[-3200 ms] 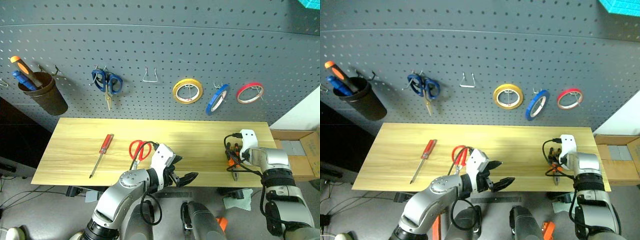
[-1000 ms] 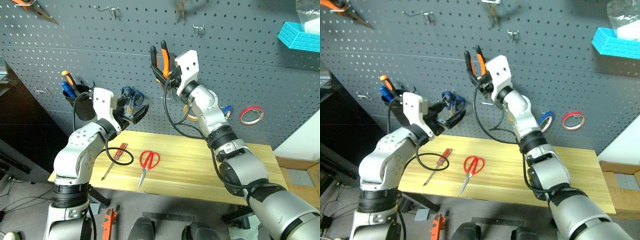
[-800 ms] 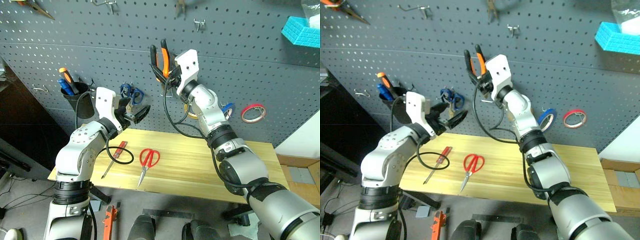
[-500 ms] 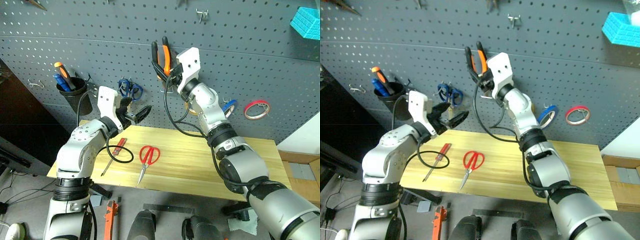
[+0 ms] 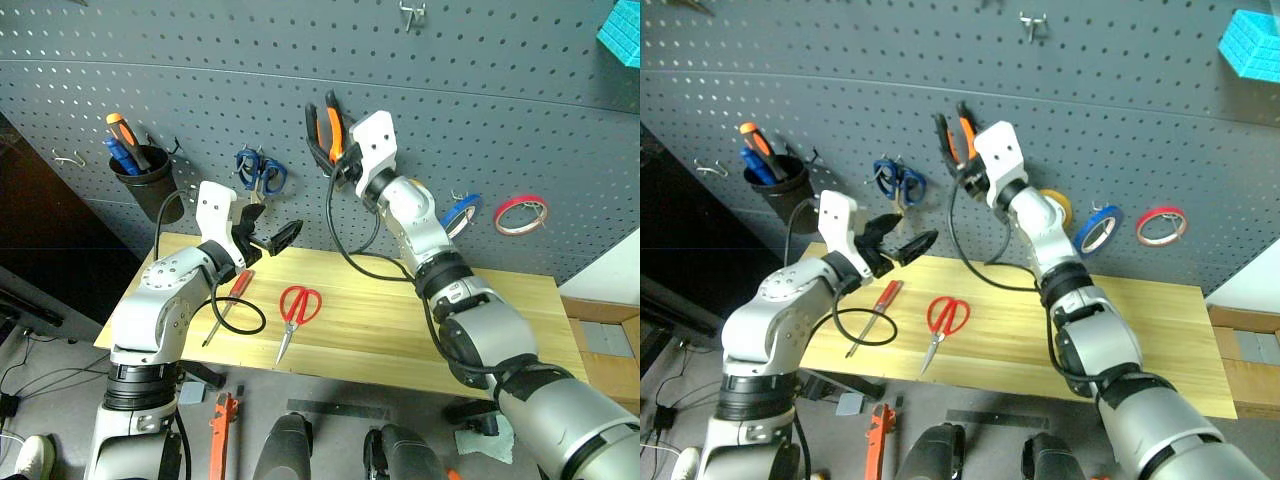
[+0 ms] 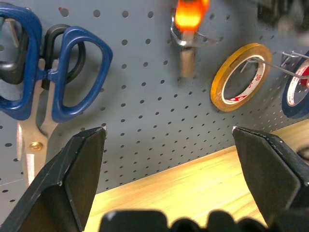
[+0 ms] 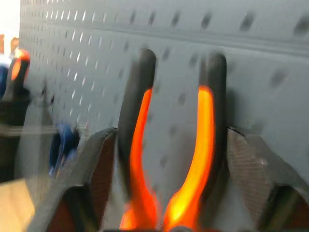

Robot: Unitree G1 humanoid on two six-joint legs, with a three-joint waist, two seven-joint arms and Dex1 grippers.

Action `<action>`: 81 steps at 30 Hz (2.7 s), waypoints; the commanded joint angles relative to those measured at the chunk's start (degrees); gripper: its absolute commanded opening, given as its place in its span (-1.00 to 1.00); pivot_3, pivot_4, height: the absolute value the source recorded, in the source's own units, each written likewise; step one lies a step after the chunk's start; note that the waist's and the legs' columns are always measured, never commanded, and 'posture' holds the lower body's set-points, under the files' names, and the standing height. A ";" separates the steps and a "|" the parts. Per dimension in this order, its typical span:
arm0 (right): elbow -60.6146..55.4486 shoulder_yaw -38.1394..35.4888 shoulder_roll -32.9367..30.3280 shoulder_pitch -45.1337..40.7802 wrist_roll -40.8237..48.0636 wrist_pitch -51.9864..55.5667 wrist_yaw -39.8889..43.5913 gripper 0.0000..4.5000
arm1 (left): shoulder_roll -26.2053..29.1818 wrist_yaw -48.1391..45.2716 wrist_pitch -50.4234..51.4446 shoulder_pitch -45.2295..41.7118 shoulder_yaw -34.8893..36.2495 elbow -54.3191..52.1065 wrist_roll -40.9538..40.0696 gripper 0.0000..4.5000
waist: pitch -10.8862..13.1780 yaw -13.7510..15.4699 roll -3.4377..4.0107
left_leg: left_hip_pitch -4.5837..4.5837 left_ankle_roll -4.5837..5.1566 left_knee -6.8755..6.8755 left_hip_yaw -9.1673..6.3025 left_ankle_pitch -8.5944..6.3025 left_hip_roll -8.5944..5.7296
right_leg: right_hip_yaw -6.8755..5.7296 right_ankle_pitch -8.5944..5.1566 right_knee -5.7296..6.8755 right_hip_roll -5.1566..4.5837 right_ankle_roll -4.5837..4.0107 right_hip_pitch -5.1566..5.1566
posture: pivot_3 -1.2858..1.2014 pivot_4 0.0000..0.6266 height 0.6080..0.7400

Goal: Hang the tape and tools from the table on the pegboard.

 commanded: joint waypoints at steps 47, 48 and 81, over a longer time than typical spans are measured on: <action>-75.57 18.07 -29.52 58.29 5.73 28.58 29.27 1.00 | -10.83 19.68 8.45 18.18 -18.31 11.62 28.70 0.82 | 3.57 -4.76 0.11 | 0.12 0.05 -0.02 0.18 0.00 0.01 | 0.20 -0.27 -0.19 -0.06 0.44 0.05 | 0.05 -0.07 1.00; -75.49 18.10 -29.46 58.18 5.72 28.62 29.29 1.00 | -10.94 19.80 8.69 18.03 -18.06 11.72 28.74 0.72 | 3.58 -4.76 0.11 | 0.12 0.04 -0.02 0.18 0.00 0.01 | 0.21 -0.27 -0.19 -0.06 0.44 0.06 | 0.05 -0.07 1.00; -83.71 5.02 -22.74 55.44 20.85 37.89 21.36 1.00 | -13.46 19.40 -16.08 30.52 -9.33 -11.39 27.59 -0.53 | 3.50 -4.61 0.02 | -0.12 0.00 -0.07 0.21 -0.01 0.03 | 0.22 -0.27 -0.24 -0.09 0.47 -0.13 | 0.13 -0.46 1.00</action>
